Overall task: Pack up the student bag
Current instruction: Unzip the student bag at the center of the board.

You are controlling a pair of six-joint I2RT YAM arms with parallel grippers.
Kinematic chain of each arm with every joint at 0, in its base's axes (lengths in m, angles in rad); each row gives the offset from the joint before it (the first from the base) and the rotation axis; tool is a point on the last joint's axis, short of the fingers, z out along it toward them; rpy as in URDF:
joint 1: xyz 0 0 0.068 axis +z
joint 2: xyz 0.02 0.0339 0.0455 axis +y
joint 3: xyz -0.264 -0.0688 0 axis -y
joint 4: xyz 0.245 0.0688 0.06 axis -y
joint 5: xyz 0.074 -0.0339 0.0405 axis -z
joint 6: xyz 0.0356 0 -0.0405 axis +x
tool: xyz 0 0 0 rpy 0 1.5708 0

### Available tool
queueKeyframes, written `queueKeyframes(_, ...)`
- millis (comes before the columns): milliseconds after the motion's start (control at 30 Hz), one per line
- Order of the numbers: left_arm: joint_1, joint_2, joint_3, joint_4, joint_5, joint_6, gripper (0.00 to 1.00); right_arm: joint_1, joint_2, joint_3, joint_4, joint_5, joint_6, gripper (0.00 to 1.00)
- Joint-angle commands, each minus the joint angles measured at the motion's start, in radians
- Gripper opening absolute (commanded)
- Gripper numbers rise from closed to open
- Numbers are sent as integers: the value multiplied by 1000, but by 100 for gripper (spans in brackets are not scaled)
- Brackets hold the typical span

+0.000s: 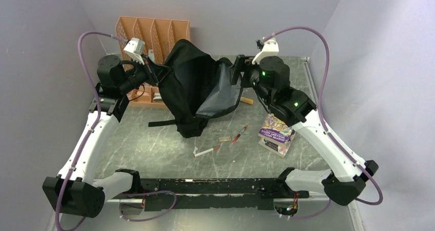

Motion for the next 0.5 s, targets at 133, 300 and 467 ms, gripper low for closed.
queueKeyframes(133, -38, 22, 48, 50, 58, 36, 5, -37, 274, 342, -287, 16, -229, 82)
queueKeyframes(300, -52, 28, 43, 52, 65, 38, 5, -62, 450, 517, -366, -90, -337, 79)
queueKeyframes(467, -57, 32, 51, 40, 65, 50, 5, -65, 612, 692, -461, -106, -448, 78)
